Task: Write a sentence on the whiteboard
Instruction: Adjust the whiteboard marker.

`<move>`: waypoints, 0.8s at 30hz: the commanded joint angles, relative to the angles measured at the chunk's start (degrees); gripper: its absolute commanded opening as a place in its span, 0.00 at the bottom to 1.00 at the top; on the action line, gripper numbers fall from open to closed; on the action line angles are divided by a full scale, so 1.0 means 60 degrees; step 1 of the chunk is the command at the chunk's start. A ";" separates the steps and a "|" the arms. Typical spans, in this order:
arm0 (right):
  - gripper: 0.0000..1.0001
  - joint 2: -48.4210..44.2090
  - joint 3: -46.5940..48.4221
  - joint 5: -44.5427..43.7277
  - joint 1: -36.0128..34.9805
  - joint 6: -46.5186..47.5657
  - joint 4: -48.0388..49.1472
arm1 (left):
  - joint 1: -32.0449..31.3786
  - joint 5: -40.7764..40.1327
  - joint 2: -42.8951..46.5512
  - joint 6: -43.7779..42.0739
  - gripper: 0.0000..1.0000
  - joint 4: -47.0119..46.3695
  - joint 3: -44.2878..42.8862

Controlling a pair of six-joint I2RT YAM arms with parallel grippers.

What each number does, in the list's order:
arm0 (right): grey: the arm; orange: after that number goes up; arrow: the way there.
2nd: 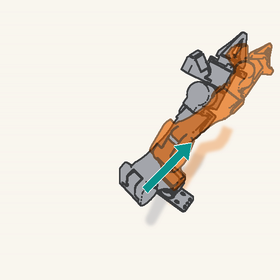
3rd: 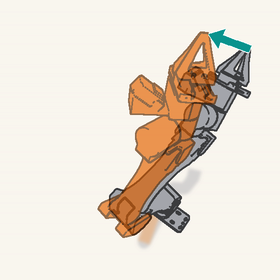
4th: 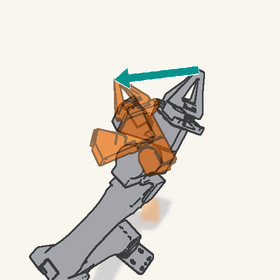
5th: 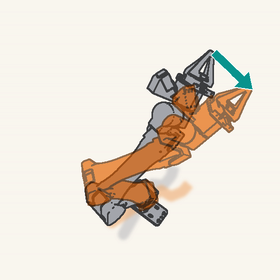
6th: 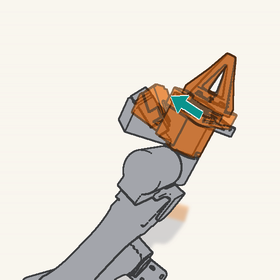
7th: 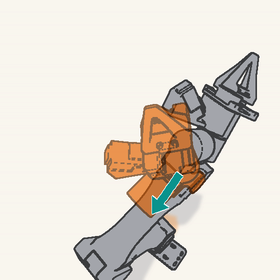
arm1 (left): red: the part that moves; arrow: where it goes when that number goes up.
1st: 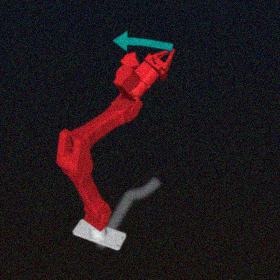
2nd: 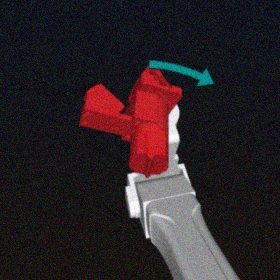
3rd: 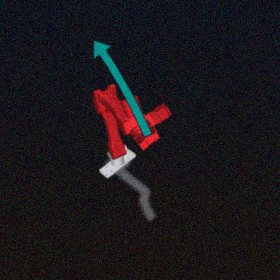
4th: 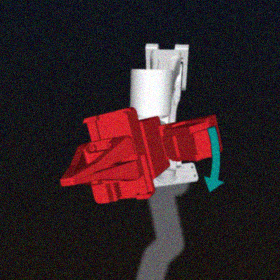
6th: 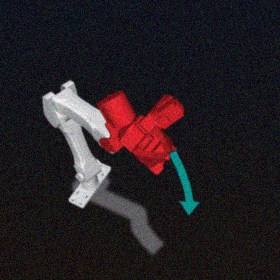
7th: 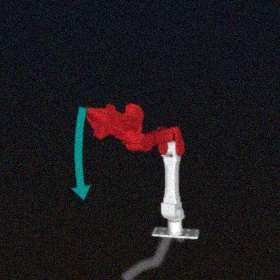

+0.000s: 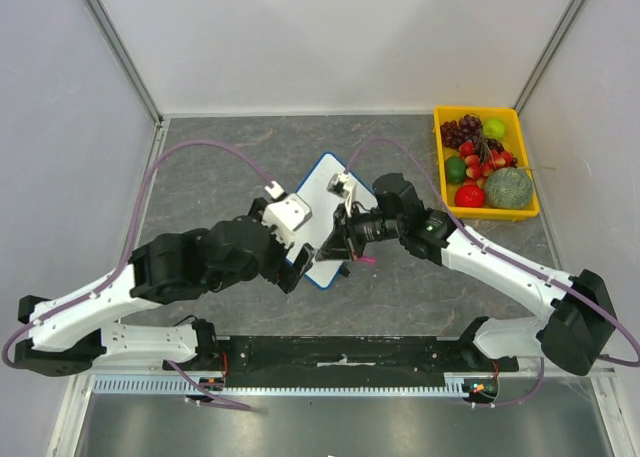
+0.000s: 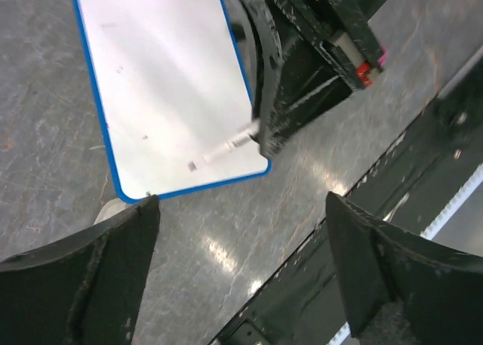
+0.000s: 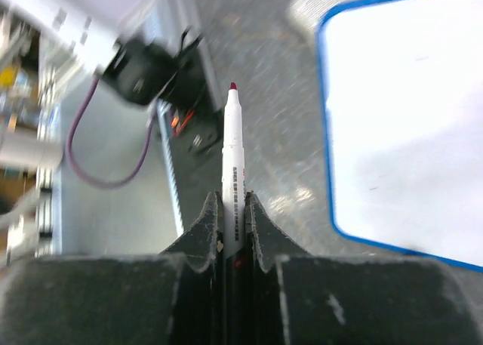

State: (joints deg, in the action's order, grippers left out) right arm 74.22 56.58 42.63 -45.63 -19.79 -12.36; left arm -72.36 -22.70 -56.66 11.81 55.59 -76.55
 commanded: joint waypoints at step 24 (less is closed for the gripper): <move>0.00 -0.5235 -0.3072 -0.7588 0.1979 -0.7322 0.5108 | 0.2758 0.8556 -0.3341 0.5252 0.94 -1.0846 0.1247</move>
State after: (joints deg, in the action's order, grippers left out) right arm 44.14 36.27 1.93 -33.63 -62.30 18.98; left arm -56.27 17.58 -72.44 37.23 2.35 -64.25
